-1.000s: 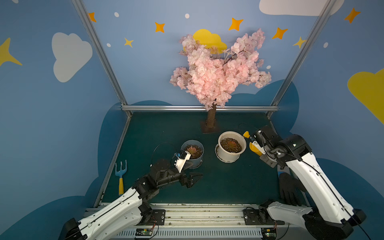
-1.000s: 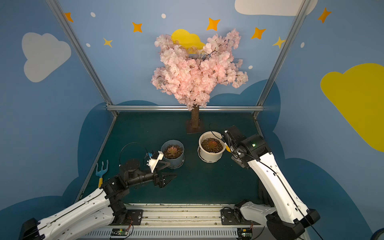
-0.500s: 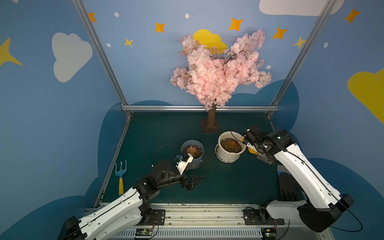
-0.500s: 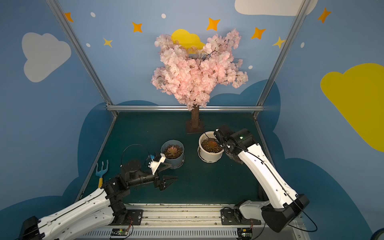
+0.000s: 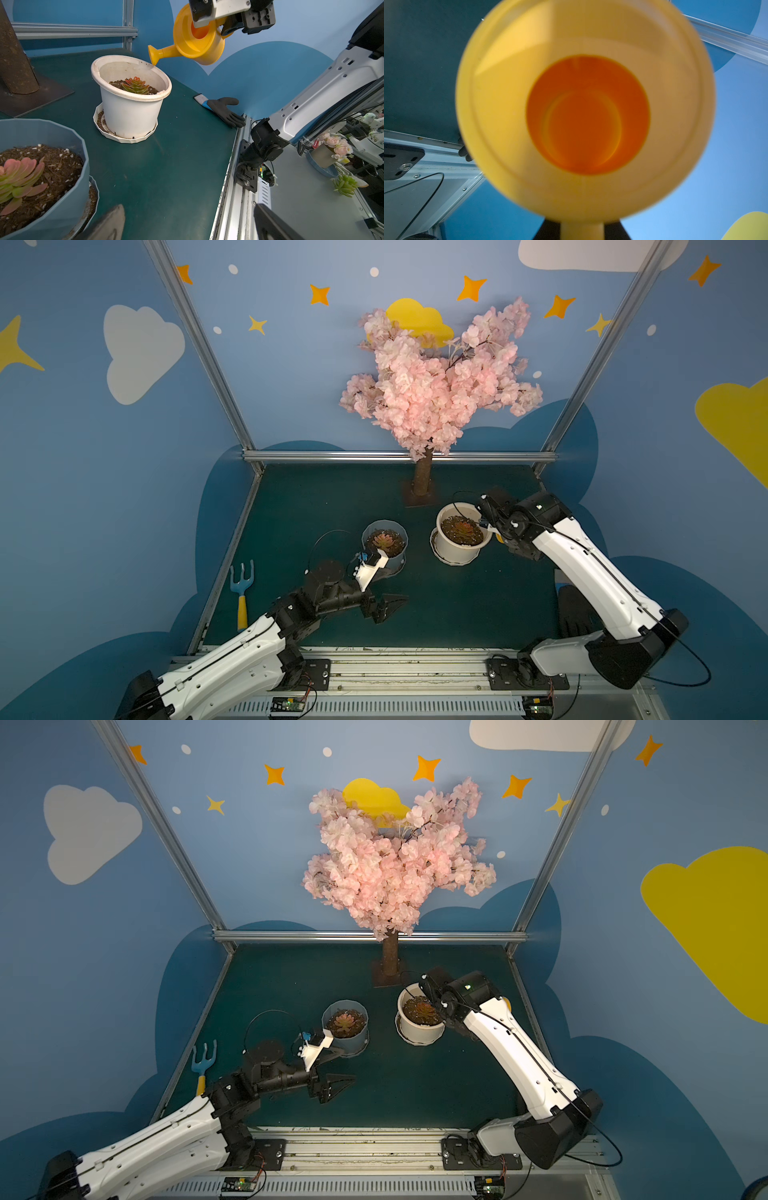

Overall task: Water the succulent around the soil edge
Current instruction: Water the soil of the potted plant with water.

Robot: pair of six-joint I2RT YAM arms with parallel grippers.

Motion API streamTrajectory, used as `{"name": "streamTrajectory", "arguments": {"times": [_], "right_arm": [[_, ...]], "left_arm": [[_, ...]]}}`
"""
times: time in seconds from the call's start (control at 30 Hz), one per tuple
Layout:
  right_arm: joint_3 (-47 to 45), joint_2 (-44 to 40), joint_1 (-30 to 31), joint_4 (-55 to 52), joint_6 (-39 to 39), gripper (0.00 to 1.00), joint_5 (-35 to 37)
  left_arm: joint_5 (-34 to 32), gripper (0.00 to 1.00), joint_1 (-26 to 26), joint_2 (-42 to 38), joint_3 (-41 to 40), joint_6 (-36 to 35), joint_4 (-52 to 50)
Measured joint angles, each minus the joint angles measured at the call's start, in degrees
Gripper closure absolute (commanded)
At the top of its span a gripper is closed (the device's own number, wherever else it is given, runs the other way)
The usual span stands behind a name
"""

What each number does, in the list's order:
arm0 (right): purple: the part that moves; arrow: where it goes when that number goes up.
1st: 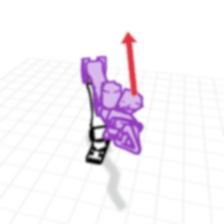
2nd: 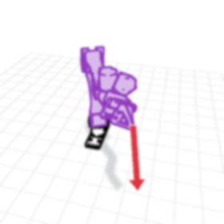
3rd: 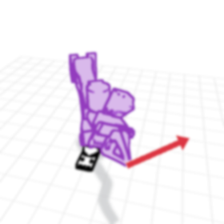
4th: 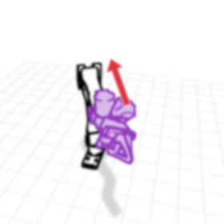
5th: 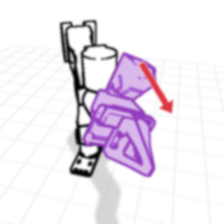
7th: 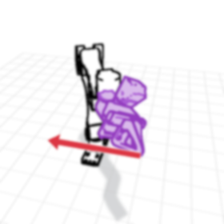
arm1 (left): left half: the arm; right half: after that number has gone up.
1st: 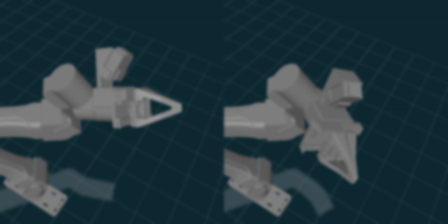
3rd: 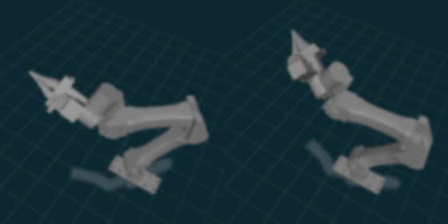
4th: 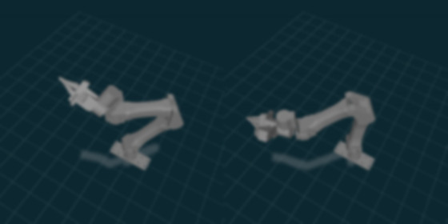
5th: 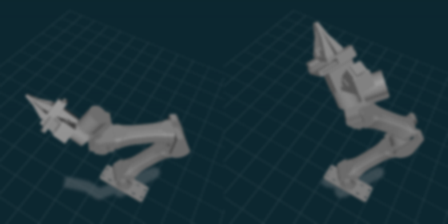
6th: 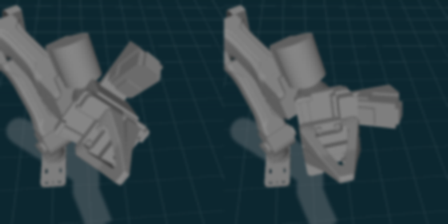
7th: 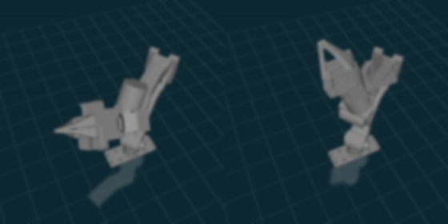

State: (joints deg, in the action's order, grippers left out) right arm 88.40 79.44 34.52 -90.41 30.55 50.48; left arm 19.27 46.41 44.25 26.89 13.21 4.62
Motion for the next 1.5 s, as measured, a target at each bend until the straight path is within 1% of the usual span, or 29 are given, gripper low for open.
{"name": "streamTrajectory", "arguments": {"times": [1.1, 1.5], "right_arm": [[4.94, 7.28, 1.88, 0.85, 0.33, 1.0, 2.34], [6.62, 9.7, 3.56, 1.07, 0.26, 1.0, 2.45]], "left_arm": [[-0.2, 0.0, 0.13, 0.33, 0.0, -1.07, -0.76], [-0.44, 0.0, 0.22, 0.7, 0.0, -1.27, -0.79]]}}
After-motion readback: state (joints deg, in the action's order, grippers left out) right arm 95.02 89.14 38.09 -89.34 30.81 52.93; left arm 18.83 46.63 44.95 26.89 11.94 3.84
